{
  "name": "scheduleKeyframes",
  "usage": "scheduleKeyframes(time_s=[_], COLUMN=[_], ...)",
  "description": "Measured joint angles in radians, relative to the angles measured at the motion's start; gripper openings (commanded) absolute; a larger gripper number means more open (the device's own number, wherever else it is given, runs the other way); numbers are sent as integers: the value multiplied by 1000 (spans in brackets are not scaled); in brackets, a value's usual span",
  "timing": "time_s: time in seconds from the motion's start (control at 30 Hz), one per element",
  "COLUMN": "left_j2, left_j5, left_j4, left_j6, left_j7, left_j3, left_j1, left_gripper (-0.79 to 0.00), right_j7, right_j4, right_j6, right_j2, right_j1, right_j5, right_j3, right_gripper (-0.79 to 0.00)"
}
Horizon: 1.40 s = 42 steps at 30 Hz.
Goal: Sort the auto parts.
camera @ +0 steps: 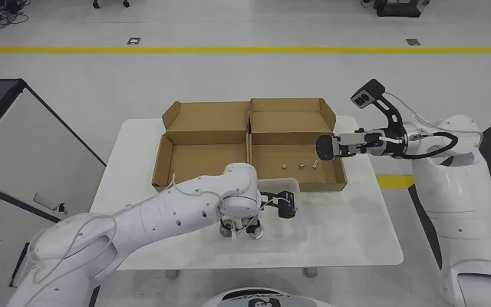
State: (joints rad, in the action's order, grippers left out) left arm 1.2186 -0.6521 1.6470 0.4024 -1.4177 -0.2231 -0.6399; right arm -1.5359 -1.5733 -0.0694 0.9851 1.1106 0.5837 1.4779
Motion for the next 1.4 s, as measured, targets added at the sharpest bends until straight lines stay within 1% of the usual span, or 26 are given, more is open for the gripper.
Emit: scheduleKeyframes(time_s=[0.03,0.17,0.23,0.63,0.8,0.97,1.13,1.4], left_j2=[1,6,9,38,51,63,71,78], left_j5=[-1,-3,-3,-2,-5,-11,-12,-13], left_j4=[-1,-7,-12,-51,-68,-80,-92,-103], left_j6=[1,4,7,16,17,14,10,5], left_j7=[1,4,7,16,17,14,10,5], left_j3=[2,13,19,46,53,53,53,53], left_j1=[-1,-1,-1,1,1,-3,-5,-1], left_gripper=[-382,-382,-394,-425,-425,-449,-483,-499], right_j7=[0,0,0,0,0,0,0,0], right_j4=[0,0,0,0,0,0,0,0], right_j6=[0,0,0,0,0,0,0,0], right_j2=[0,0,0,0,0,0,0,0], right_j1=[0,0,0,0,0,0,0,0], right_j5=[0,0,0,0,0,0,0,0], right_j3=[0,0,0,0,0,0,0,0], right_gripper=[0,0,0,0,0,0,0,0])
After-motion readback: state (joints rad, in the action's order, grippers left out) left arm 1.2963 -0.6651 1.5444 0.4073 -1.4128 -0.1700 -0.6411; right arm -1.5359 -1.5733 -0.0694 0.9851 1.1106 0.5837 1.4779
